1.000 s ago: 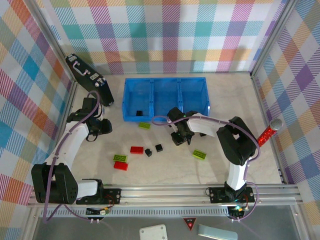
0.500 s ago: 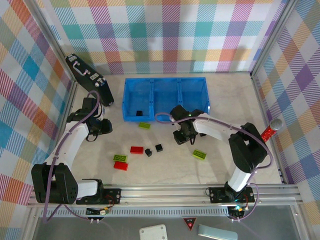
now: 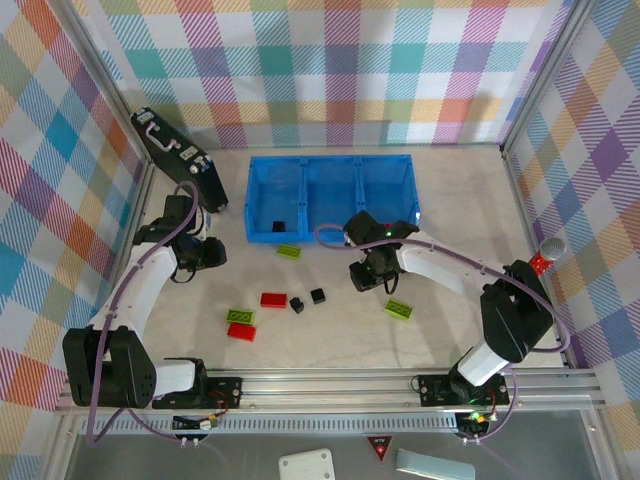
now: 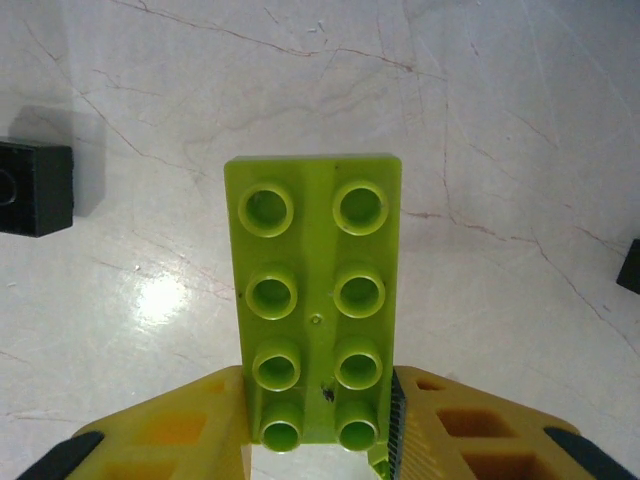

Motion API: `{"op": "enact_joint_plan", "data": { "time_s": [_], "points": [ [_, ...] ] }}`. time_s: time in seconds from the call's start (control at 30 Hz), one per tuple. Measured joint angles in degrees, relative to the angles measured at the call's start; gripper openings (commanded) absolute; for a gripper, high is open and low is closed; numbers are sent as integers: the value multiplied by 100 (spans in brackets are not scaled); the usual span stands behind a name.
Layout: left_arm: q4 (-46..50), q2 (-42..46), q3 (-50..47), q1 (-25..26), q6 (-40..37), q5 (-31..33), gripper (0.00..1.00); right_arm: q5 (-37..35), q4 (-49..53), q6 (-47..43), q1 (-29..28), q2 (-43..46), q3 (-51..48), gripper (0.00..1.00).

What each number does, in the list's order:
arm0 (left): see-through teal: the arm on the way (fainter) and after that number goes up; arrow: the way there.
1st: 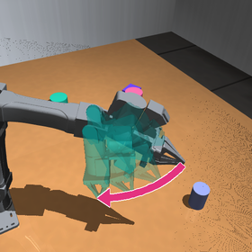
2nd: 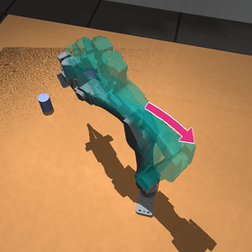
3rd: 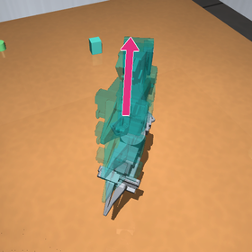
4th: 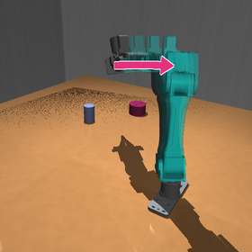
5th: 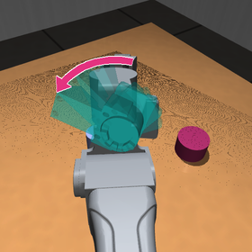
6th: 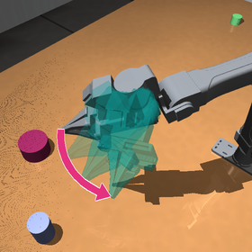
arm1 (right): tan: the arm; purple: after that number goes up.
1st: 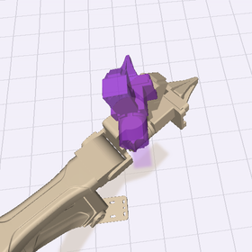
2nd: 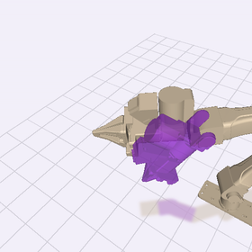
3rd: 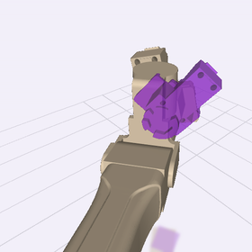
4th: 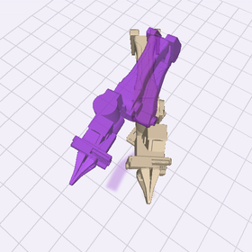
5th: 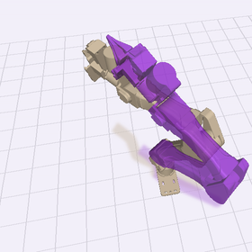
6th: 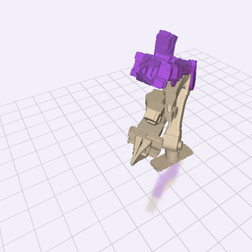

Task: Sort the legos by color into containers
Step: Pick up the lego from the center of the table, then place the lego in the container.

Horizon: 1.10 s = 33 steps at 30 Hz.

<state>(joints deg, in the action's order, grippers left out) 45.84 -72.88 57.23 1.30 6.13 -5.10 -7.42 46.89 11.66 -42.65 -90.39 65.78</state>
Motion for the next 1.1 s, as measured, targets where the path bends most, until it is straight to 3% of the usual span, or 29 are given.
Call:
{"op": "enact_joint_plan", "data": {
  "time_s": [0.53,1.1],
  "points": [
    [-96,92,0,0,0,-129,37,-179,844,695,-13,7,1635,37],
    [-107,140,0,0,0,-243,37,-105,1257,890,433,-2472,4382,37]
  ]
}}
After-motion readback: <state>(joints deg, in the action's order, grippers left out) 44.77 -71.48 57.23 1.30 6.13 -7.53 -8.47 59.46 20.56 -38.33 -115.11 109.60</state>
